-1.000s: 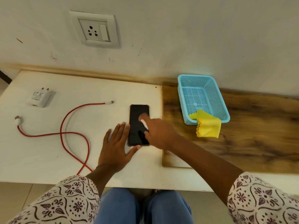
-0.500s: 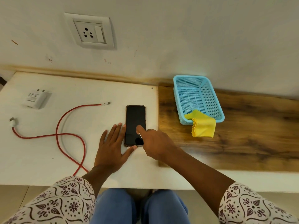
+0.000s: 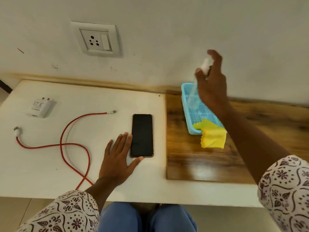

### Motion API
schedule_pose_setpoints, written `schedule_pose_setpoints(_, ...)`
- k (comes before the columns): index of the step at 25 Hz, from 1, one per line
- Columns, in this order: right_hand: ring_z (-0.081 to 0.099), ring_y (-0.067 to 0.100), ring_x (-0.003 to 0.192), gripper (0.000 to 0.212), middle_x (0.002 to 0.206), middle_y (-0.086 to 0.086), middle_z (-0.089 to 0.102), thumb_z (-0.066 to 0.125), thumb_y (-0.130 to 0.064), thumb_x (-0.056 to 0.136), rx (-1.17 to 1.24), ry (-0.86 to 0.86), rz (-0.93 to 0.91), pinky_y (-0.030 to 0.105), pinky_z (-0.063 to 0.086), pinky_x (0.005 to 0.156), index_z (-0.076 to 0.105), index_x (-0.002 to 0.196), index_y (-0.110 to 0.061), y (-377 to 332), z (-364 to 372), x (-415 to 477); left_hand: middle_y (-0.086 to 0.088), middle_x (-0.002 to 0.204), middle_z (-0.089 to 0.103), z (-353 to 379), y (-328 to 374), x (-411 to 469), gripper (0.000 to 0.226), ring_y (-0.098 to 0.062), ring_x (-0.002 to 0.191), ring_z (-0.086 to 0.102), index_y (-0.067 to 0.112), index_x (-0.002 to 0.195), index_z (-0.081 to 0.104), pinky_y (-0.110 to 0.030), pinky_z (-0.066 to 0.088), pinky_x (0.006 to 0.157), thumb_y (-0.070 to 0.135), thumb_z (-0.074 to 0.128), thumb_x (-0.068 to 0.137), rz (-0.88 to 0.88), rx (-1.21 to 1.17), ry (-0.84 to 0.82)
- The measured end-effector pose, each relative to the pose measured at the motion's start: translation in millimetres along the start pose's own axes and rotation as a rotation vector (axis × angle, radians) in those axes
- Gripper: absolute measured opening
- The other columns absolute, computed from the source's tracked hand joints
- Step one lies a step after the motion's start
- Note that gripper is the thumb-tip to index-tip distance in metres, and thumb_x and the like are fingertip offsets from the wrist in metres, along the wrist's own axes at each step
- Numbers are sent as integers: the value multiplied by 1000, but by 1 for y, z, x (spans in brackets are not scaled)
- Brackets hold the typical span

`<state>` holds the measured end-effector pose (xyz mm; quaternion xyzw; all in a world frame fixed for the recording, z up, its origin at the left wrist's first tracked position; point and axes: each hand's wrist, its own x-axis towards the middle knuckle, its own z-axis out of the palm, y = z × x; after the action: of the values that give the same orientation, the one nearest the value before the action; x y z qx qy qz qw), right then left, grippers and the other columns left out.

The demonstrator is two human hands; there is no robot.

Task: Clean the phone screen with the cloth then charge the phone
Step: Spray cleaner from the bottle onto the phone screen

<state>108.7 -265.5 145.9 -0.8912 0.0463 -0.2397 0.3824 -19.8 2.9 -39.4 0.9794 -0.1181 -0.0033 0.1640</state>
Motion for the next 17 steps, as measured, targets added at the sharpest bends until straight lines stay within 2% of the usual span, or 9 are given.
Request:
schedule_pose_setpoints(2, 62, 24, 80, 49, 89, 8, 63, 49, -22, 91, -46, 47, 62, 17, 39, 69, 31, 136, -13, 15, -6, 16, -1, 157, 14, 0, 0, 0, 82, -15, 144, 4, 20, 148, 7, -40, 5, 118, 70, 17, 84, 1, 15, -1)
schedule_pose_setpoints(5, 63, 33, 96, 49, 103, 18, 67, 51, -19, 91, -95, -25, 164, 30, 44, 81, 31, 134, -6, 34, 0, 21, -2, 157, 15, 0, 0, 1, 82, -15, 144, 4, 19, 148, 8, -40, 6, 118, 70, 19, 84, 6, 24, -2)
schedule_pose_setpoints(14, 59, 36, 105, 52, 113, 23, 63, 56, -20, 91, -153, -127, 234, 34, 45, 87, 31, 133, -4, 56, 28, 26, -1, 157, 15, 2, -2, 0, 82, -15, 144, 5, 20, 148, 9, -40, 6, 118, 70, 20, 84, 2, 26, -1)
schedule_pose_setpoints(17, 60, 34, 106, 57, 114, 21, 63, 59, -27, 89, -137, -198, 237, 33, 44, 87, 31, 134, -6, 59, 28, 28, -1, 157, 15, 2, -2, 0, 82, -15, 144, 5, 19, 148, 9, -40, 7, 117, 69, 21, 85, 6, 28, 0)
